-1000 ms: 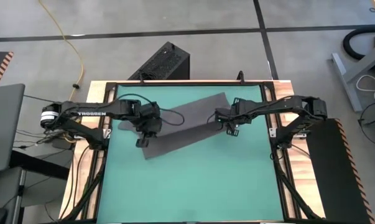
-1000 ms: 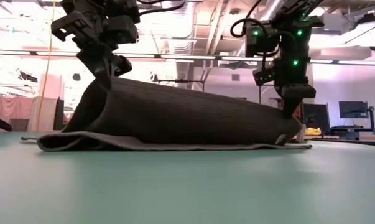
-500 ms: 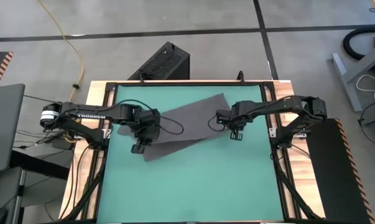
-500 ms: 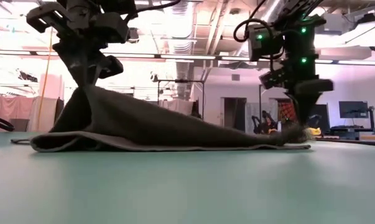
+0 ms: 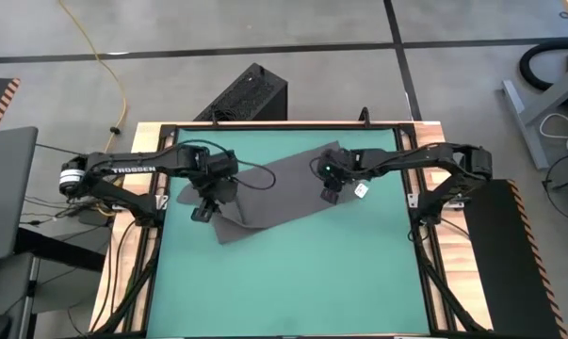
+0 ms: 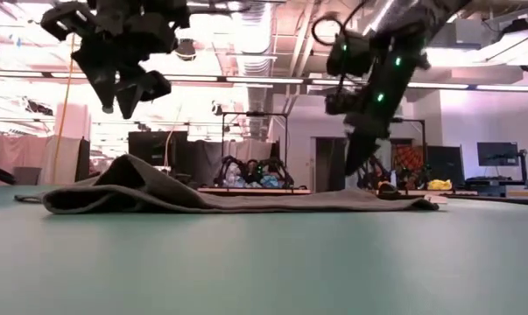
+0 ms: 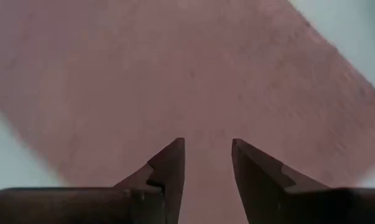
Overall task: Roll towel
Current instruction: Fold the gray towel
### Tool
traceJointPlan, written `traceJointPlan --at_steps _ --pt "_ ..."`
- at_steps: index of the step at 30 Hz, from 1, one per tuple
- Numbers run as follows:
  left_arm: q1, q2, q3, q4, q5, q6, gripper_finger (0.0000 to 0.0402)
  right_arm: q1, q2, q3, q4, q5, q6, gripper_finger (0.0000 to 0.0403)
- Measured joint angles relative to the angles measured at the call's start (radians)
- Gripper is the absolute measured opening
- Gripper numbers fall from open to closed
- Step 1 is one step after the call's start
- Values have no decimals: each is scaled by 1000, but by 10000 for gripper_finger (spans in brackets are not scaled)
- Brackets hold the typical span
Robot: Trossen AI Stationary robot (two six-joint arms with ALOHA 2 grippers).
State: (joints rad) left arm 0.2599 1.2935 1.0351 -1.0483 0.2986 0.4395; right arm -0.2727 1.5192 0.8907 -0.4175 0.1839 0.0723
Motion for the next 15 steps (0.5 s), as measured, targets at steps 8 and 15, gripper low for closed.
traceJointPlan --at_steps 8,15 --pt "304 -99 -178 133 225 6 131 -38 119 -101 148 40 75 140" --pt "266 -98 -221 188 342 -23 119 -72 141 -108 -140 389 295 115"
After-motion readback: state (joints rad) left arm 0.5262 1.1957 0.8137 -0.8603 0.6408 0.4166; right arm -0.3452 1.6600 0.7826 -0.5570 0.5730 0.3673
